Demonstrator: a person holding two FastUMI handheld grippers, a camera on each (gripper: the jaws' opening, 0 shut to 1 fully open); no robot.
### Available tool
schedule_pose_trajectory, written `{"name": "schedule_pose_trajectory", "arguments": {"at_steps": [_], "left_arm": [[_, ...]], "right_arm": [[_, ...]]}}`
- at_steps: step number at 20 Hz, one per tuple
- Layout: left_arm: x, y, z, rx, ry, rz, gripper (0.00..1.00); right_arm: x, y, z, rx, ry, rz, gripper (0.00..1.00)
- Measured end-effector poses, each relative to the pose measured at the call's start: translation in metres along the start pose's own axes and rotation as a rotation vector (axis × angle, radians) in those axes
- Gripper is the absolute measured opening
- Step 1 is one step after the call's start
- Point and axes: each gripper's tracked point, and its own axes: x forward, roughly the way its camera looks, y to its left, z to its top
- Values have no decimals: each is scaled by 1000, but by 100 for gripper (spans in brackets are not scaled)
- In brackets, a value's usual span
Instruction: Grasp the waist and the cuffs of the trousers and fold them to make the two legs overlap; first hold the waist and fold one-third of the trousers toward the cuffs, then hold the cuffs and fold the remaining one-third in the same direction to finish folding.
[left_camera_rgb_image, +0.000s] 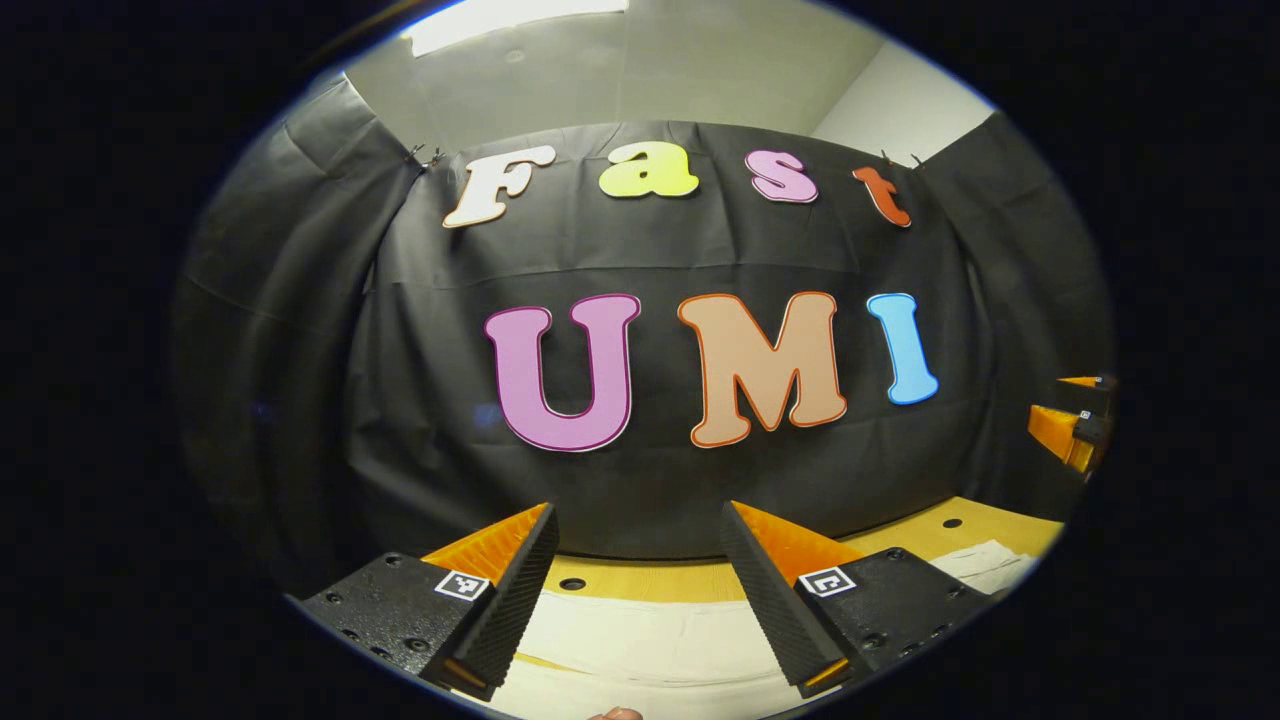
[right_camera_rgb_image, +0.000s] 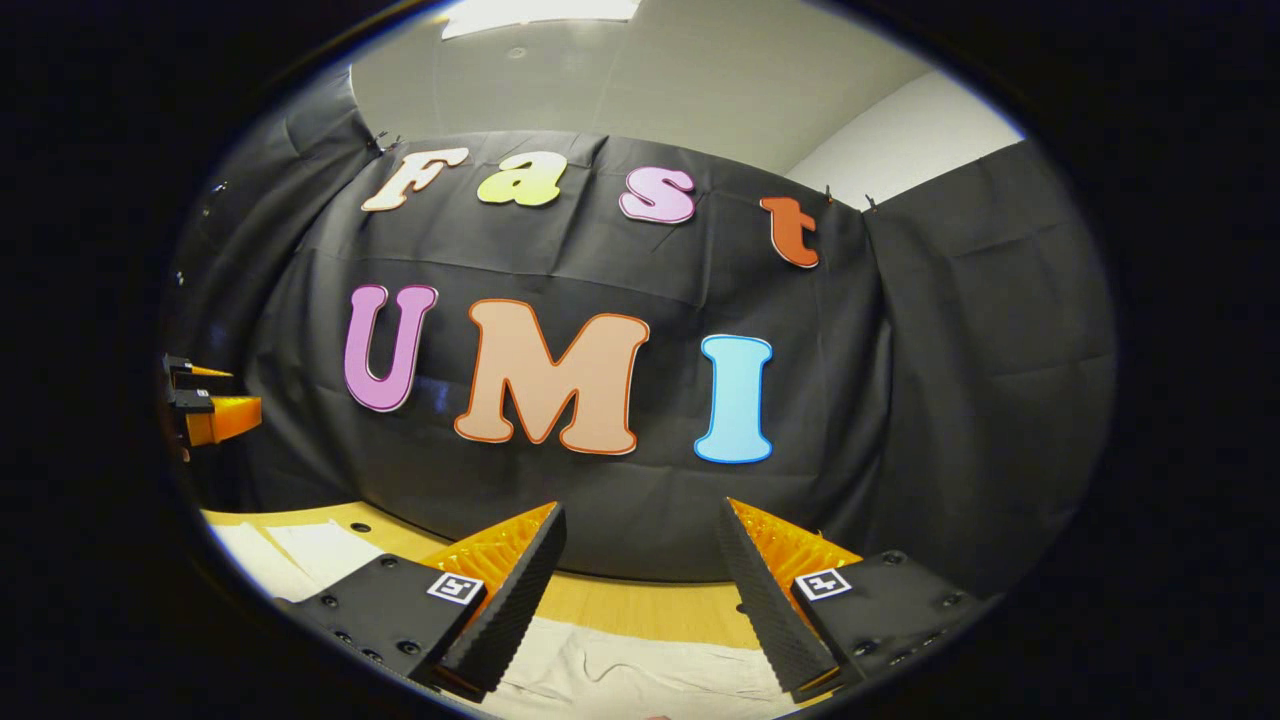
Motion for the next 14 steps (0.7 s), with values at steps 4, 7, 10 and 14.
{"name": "schedule_pose_trajectory", "arguments": {"at_steps": [4, 7, 10, 14], "left_arm": [[1, 0, -2, -5, 7, -1, 95], [3, -1, -5, -6, 13, -1, 96], [5, 0, -4, 2, 6, 8, 96], [5, 3, -8, 1, 8, 29, 96]], "right_arm": [[-10, -32, -17, -90, 42, -15, 97], [-20, -57, -33, -156, 88, -30, 97], [-34, -77, -50, -254, 121, -27, 98], [-54, -91, -82, -380, 188, 18, 97]]}}
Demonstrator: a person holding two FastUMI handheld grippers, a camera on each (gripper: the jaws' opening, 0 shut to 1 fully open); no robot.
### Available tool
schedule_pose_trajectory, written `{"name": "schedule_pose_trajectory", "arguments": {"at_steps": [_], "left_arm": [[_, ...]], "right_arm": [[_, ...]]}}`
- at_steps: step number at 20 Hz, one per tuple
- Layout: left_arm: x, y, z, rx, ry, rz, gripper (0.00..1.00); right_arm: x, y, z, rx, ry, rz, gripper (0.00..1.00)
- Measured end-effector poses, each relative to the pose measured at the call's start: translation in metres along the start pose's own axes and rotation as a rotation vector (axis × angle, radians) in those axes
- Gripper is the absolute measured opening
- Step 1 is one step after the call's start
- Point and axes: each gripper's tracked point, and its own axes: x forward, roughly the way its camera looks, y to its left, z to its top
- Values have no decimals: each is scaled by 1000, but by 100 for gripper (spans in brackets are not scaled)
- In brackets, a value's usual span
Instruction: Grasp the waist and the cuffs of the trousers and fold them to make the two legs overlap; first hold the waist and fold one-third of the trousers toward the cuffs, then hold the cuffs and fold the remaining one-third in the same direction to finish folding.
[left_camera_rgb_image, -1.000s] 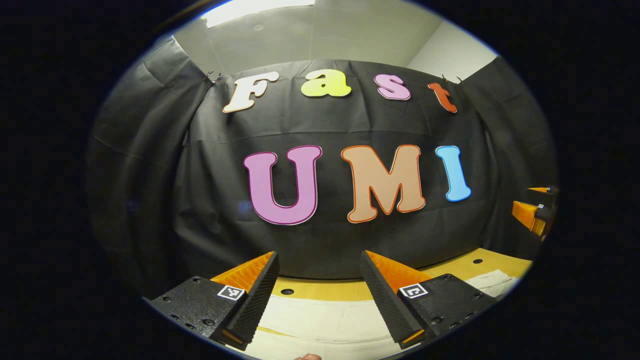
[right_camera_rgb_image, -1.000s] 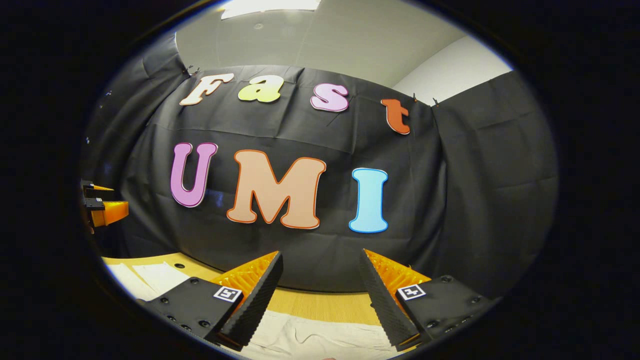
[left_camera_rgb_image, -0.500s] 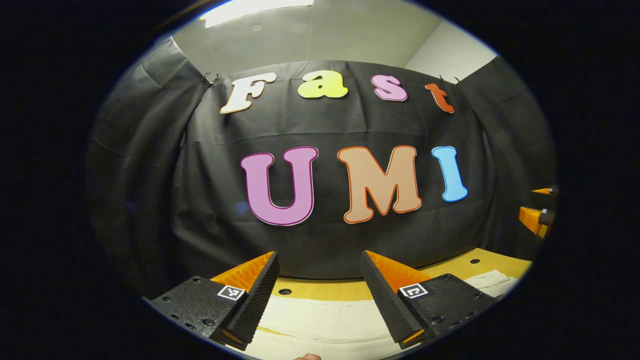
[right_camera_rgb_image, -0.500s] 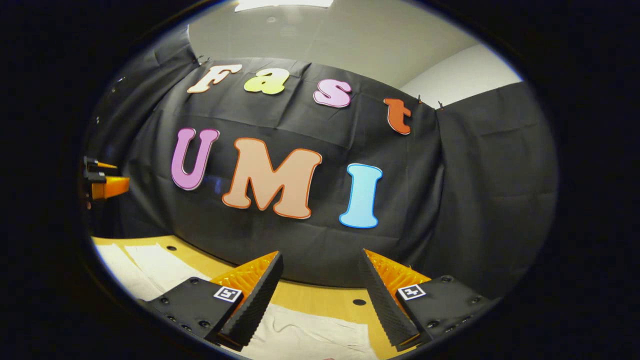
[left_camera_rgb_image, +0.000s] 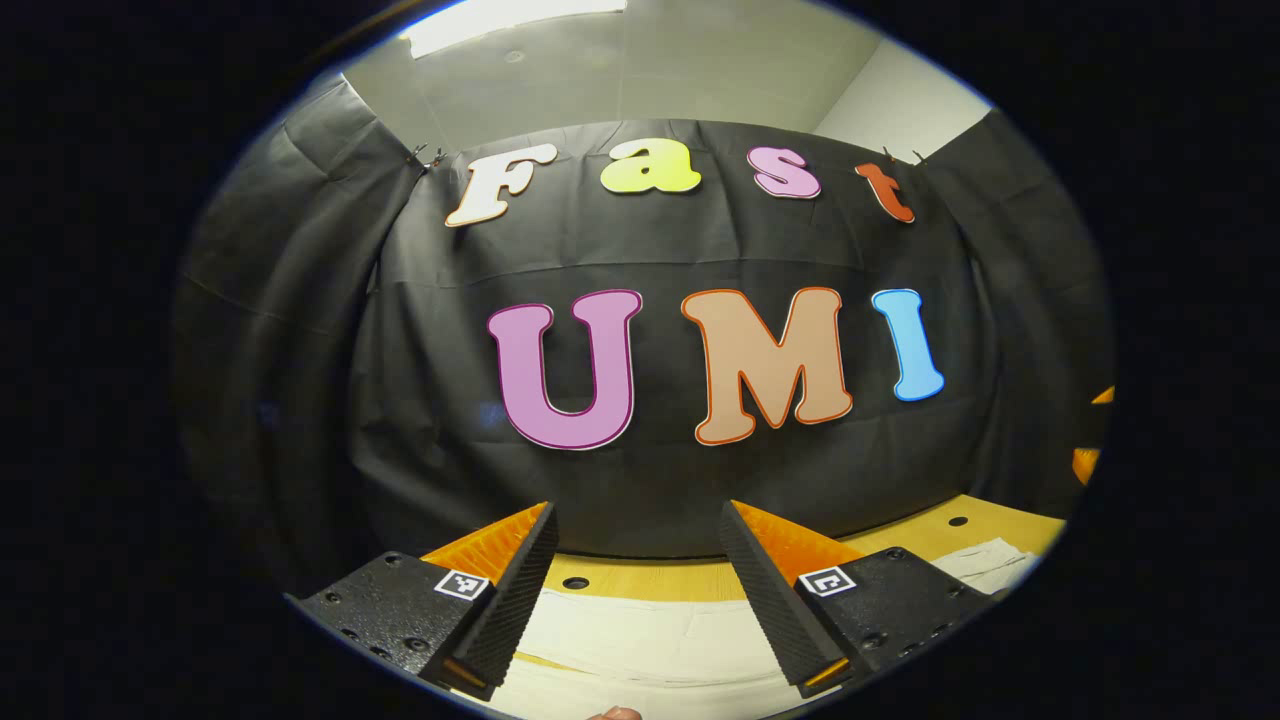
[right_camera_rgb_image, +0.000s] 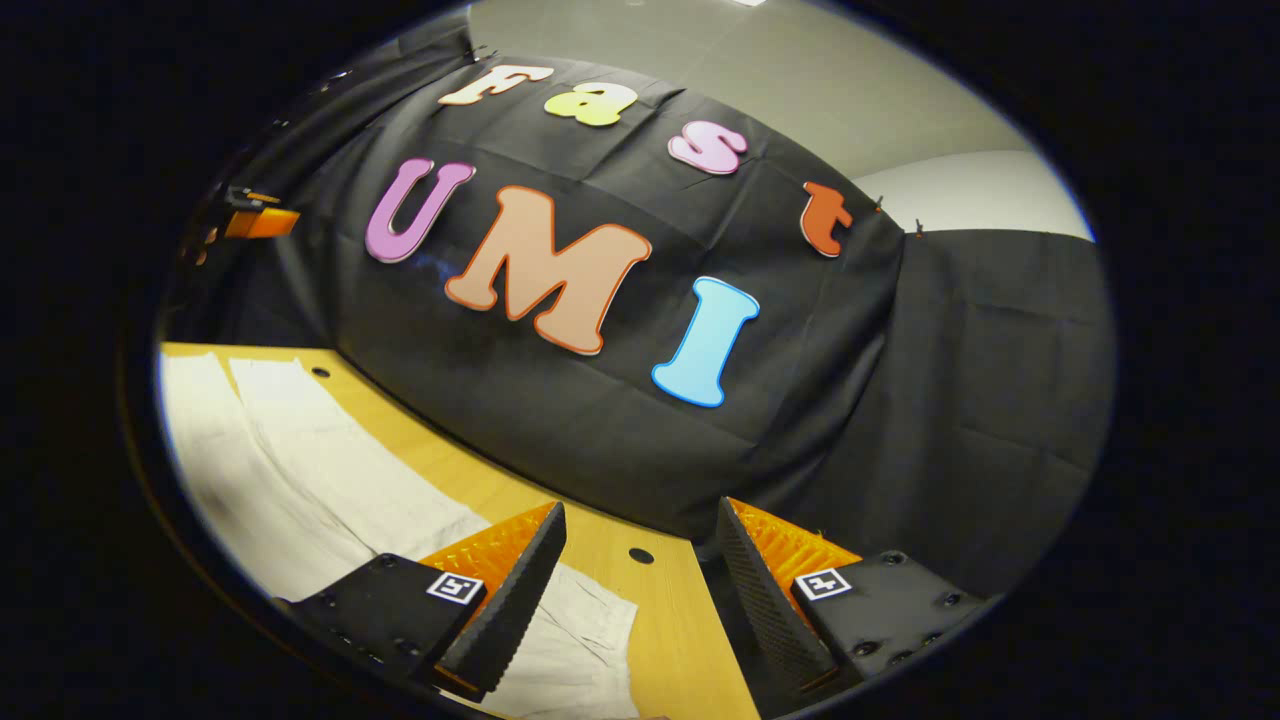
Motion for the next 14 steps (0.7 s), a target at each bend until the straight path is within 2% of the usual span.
{"name": "schedule_pose_trajectory", "arguments": {"at_steps": [6, 14], "left_arm": [[-3, 3, -7, 19, 13, 25, 96], [-5, -9, -17, 29, 39, 33, 96]], "right_arm": [[-23, 5, -69, -203, 104, 80, 97], [-60, 47, -152, -470, 205, 317, 97]]}}
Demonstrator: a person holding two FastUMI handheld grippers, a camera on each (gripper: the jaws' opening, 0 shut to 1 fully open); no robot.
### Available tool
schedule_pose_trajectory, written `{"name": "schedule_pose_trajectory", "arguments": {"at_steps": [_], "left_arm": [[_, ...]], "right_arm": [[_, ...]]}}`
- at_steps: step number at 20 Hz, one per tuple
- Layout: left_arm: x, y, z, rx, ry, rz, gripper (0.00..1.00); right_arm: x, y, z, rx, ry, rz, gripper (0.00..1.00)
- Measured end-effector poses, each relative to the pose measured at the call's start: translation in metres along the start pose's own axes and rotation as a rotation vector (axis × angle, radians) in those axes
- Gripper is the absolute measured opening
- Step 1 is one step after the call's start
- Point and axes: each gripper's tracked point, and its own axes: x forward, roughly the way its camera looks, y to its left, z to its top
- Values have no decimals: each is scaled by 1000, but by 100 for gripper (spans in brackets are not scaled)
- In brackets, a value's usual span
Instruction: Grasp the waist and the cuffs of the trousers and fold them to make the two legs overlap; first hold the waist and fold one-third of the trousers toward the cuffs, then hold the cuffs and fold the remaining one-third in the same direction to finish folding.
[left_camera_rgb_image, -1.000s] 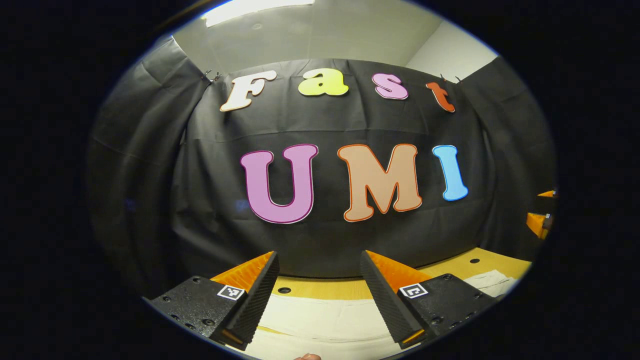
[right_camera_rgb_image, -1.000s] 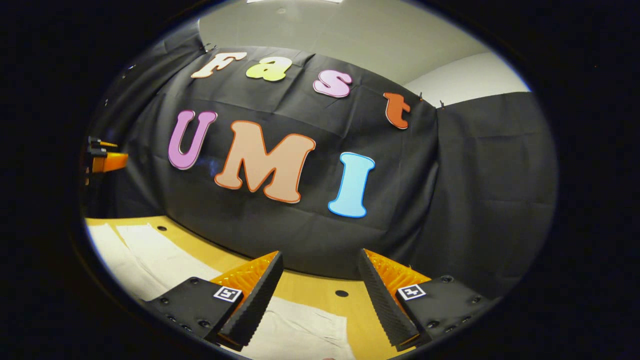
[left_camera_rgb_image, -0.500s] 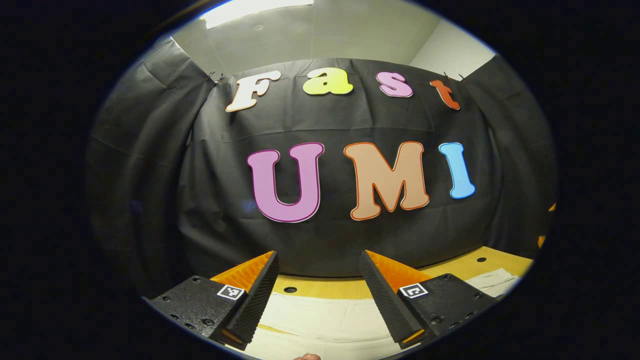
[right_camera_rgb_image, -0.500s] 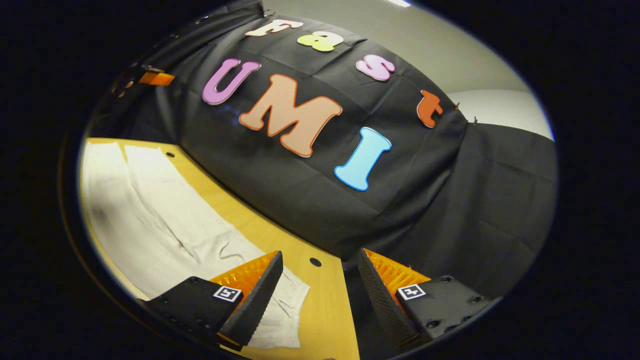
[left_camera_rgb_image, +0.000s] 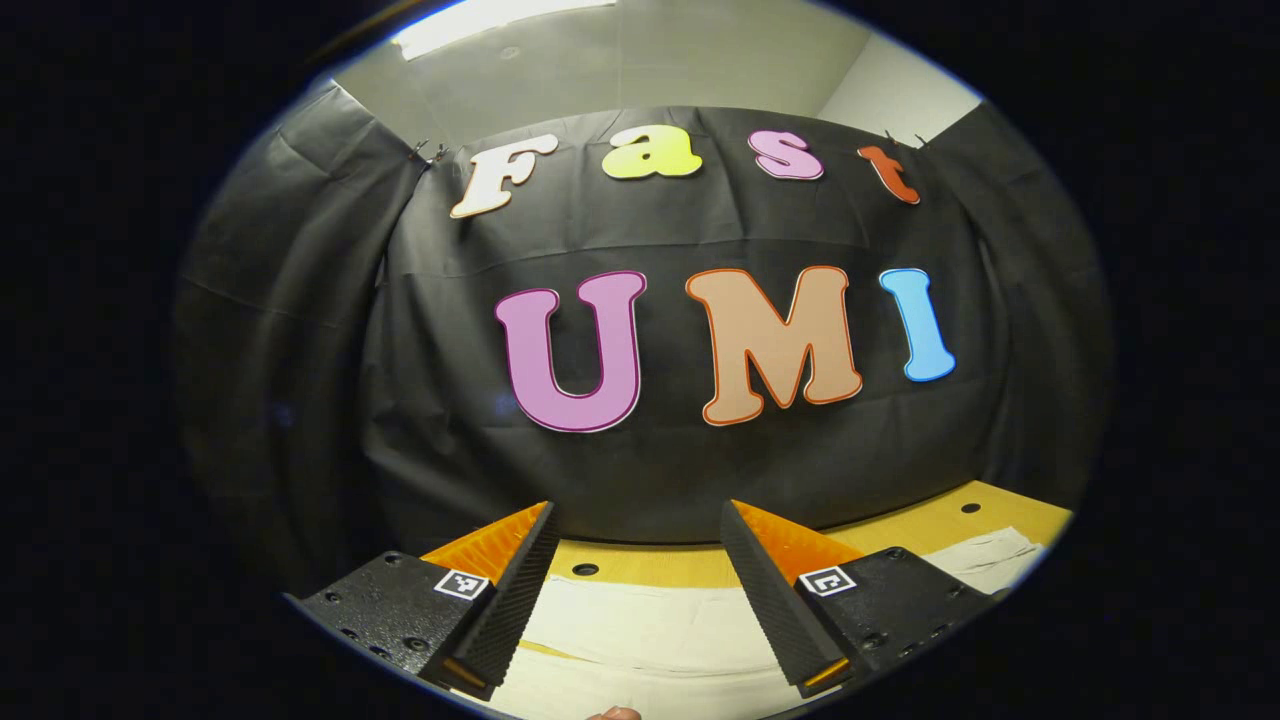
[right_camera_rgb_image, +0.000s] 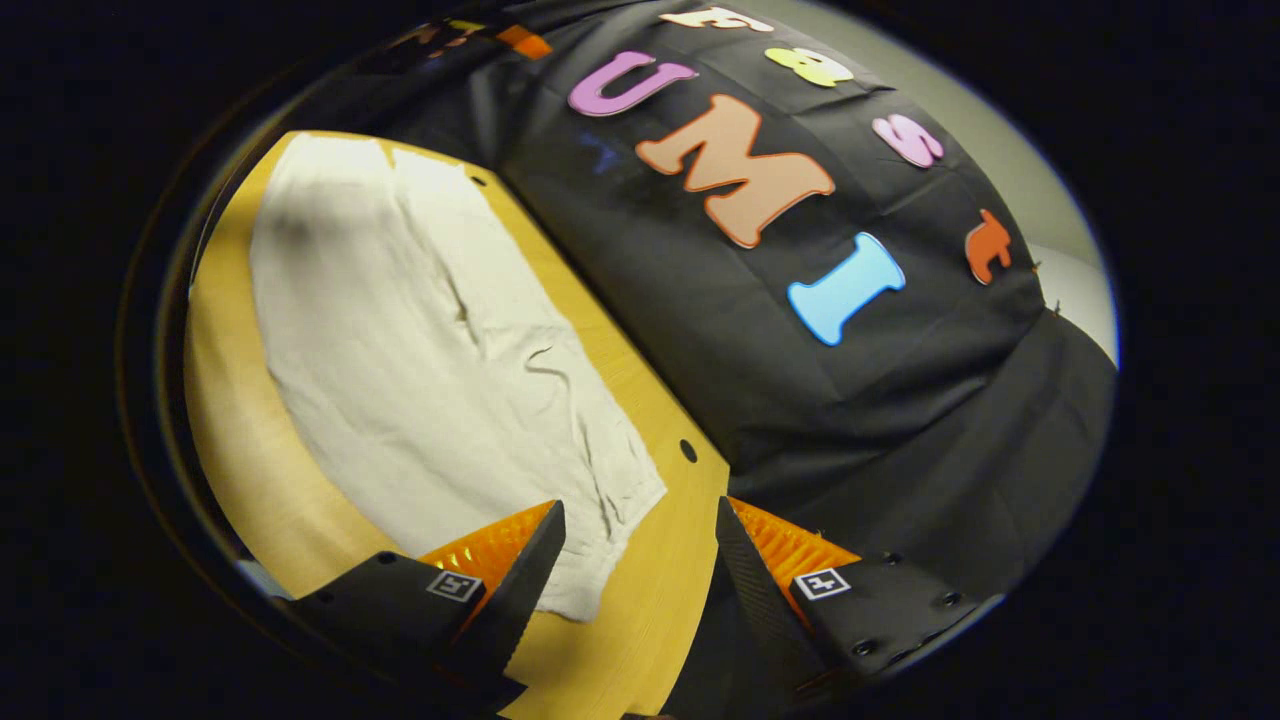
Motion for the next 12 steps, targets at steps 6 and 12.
{"name": "schedule_pose_trajectory", "arguments": {"at_steps": [6, 12], "left_arm": [[-4, -9, -5, 25, 11, -12, 96], [-10, 9, -11, 37, 25, 25, 96]], "right_arm": [[1, 49, -29, -147, 42, 153, 97], [6, 81, -56, -261, 106, 289, 97]]}}
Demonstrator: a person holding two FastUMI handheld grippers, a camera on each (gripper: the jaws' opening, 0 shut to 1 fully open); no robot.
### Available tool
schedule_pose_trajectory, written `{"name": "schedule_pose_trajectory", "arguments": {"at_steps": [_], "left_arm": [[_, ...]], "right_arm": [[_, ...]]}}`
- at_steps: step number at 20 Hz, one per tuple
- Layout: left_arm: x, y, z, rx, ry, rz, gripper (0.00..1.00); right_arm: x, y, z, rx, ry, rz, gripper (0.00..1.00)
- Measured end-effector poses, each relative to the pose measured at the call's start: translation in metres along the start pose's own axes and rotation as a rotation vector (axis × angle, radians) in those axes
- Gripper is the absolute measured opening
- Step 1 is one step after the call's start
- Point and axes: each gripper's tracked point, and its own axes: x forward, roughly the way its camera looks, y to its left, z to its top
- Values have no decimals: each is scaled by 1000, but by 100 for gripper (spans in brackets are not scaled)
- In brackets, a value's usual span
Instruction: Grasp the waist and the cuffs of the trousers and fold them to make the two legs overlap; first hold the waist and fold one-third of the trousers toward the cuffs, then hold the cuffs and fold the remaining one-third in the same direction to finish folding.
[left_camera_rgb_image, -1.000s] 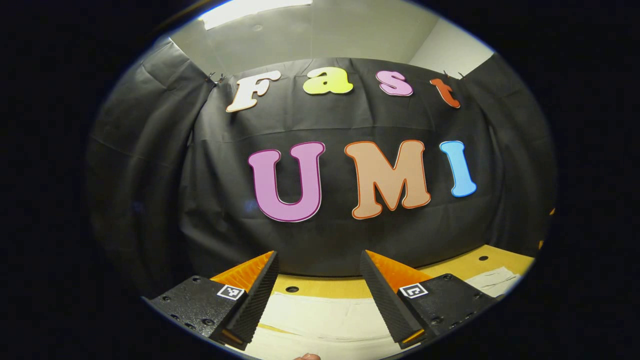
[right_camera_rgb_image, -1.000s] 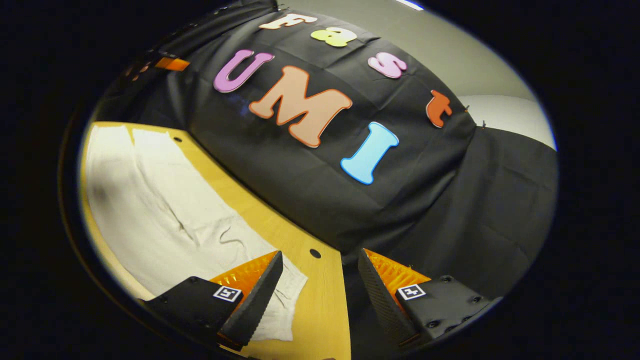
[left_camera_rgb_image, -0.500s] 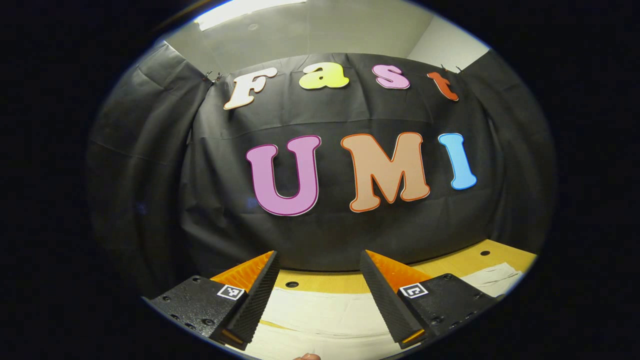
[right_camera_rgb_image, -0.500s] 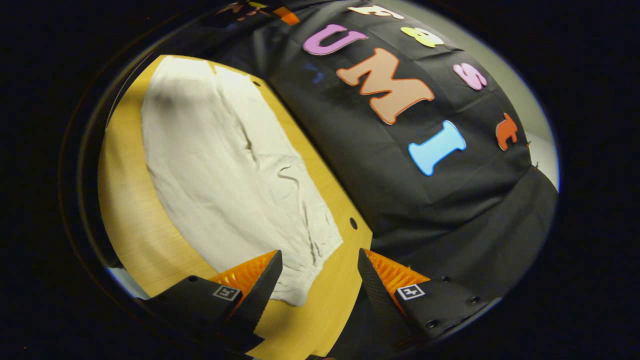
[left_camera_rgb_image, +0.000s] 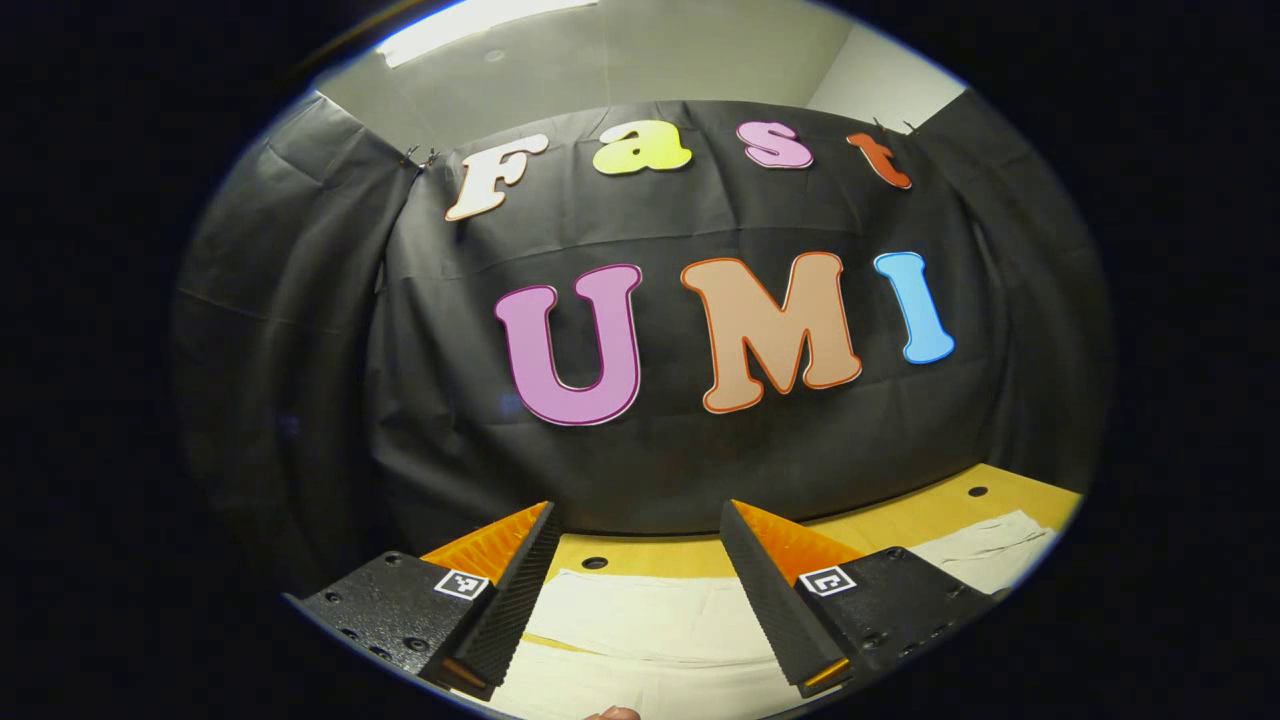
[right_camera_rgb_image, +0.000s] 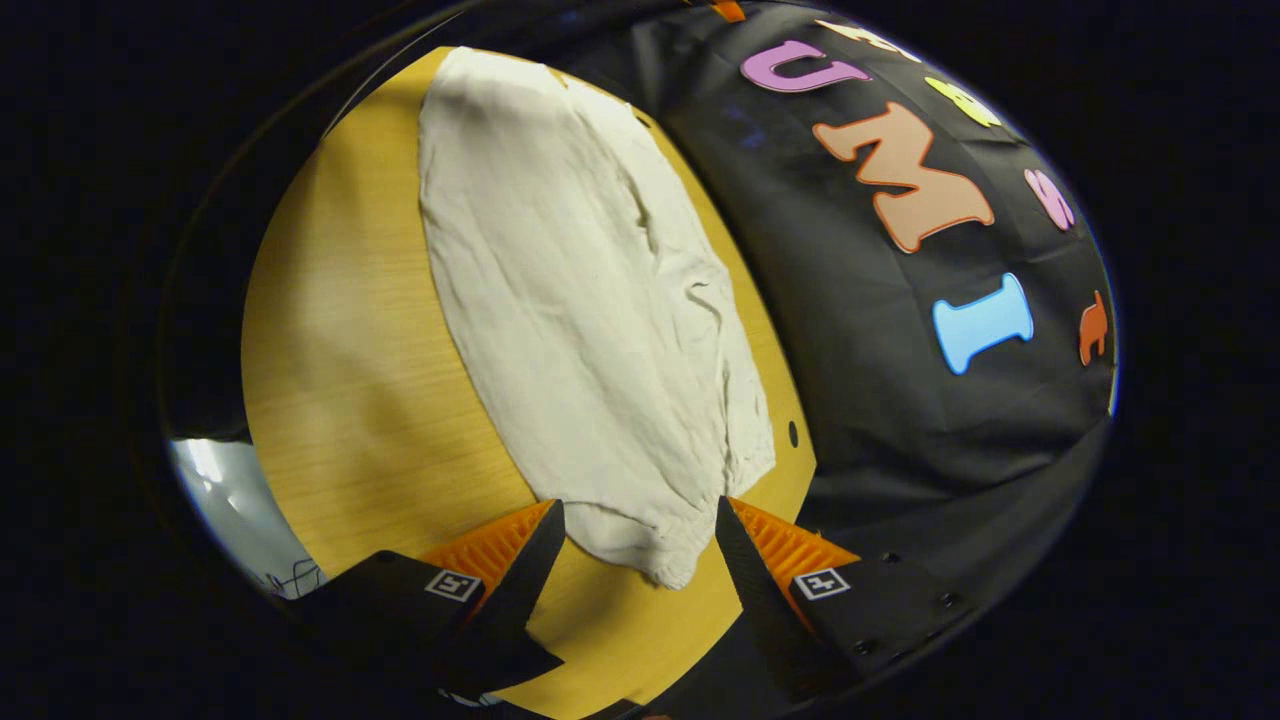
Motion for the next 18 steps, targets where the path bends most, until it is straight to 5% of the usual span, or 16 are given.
{"name": "schedule_pose_trajectory", "arguments": {"at_steps": [10, 12, 14, 15, 16, 17, 18], "left_arm": [[-8, 28, -16, 36, 32, 51, 96], [-11, 34, -16, 53, 35, 59, 96], [-12, 39, -17, 69, 36, 65, 96], [-13, 42, -20, 80, 36, 67, 99], [-14, 45, -22, 94, 37, 68, 96], [-13, 49, -25, 116, 45, 69, 96], [-13, 54, -31, 143, 52, 69, 96]], "right_arm": [[42, -4, 21, -128, -25, 20, 87], [51, -4, 20, -125, -13, 29, 77], [56, 6, 19, -114, 7, 51, 55], [57, 11, 20, -116, 14, 61, 32], [57, 8, 18, -125, 13, 40, 25], [46, 6, 25, -106, 18, 41, 6], [56, 9, 18, -65, 25, 42, 6]]}}
